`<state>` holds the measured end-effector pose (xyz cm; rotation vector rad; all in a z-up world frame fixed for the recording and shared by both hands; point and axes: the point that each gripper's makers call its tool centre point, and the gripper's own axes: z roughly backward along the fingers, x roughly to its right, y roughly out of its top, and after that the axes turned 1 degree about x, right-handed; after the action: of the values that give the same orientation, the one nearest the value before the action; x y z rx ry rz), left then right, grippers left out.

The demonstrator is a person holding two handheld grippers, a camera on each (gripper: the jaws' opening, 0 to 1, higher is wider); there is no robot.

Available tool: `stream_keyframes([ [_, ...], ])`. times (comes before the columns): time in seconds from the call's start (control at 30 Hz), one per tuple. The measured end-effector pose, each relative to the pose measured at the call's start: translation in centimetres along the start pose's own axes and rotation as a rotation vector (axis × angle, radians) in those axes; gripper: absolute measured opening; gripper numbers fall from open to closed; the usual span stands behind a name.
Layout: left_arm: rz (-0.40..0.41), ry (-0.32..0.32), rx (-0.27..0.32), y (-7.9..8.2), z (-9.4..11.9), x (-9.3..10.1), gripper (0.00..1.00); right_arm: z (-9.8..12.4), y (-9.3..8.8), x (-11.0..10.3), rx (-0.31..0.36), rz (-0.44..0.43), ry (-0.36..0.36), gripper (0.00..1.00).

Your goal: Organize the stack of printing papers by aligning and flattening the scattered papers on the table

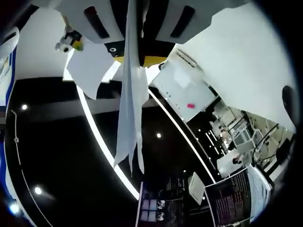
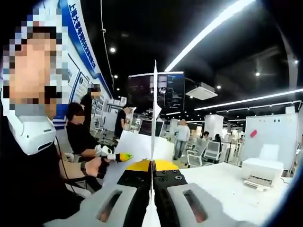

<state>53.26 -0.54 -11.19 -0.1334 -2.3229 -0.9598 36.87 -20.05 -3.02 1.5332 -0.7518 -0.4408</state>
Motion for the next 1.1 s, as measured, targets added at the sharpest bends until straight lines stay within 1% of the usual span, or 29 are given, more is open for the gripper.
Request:
stream_keyframes([
  [0.2, 0.002, 0.001, -0.003, -0.1, 0.0, -0.1, 0.06, -0.2, -0.4, -0.6, -0.012, -0.018, 0.042, 0.00],
  [0.53, 0.002, -0.004, -0.006, -0.3, -0.1, 0.0, 0.06, -1.1, -1.8, -1.4, -0.064, -0.049, 0.103, 0.00],
  [0.77, 0.003, -0.002, -0.006, -0.3, -0.1, -0.1, 0.06, -1.0, -1.7, -2.1, -0.071, -0.066, 0.164, 0.00],
  [0.97, 0.003, 0.000, -0.007, -0.2, 0.0, -0.3, 0.06, -0.7, -1.2, -2.6, -0.067, -0.082, 0.208, 0.00],
  [1.1, 0.003, -0.001, -0.006, -0.3, 0.0, -0.2, 0.06, -0.8, -1.1, -3.5, -0.067, -0.084, 0.233, 0.00],
])
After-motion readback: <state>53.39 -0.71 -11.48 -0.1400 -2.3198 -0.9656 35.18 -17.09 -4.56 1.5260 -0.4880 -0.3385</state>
